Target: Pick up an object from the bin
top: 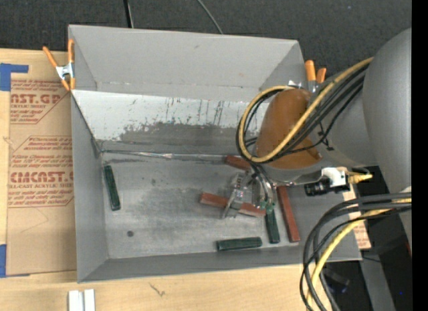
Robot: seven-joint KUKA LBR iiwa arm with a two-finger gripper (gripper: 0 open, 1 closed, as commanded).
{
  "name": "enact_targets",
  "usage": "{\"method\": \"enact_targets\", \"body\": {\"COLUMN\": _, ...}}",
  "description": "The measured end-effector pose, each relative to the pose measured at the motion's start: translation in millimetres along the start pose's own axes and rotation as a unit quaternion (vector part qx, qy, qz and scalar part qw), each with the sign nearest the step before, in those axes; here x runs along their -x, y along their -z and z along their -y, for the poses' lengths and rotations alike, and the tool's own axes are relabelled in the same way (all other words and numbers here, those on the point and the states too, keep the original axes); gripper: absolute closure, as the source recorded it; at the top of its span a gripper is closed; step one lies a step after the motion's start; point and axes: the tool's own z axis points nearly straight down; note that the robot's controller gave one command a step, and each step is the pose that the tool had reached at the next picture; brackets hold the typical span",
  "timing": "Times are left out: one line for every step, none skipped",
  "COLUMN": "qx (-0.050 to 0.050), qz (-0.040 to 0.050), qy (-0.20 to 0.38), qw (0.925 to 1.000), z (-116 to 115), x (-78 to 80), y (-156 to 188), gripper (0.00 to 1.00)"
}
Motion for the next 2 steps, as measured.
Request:
{"method": "enact_targets", "body": {"qx": 0.001, "qz": 0.0016, "qy": 0.000, "qw": 1.0000, "z": 0, "x": 0.5, "y": 22, "gripper": 1.00}}
{"method": "enact_targets", "body": {"qx": 0.002, "qz": 0.0049, "qy": 0.000, "qw": 1.0000, "z": -1, "x": 1.5, "y": 43, "gripper": 1.00}}
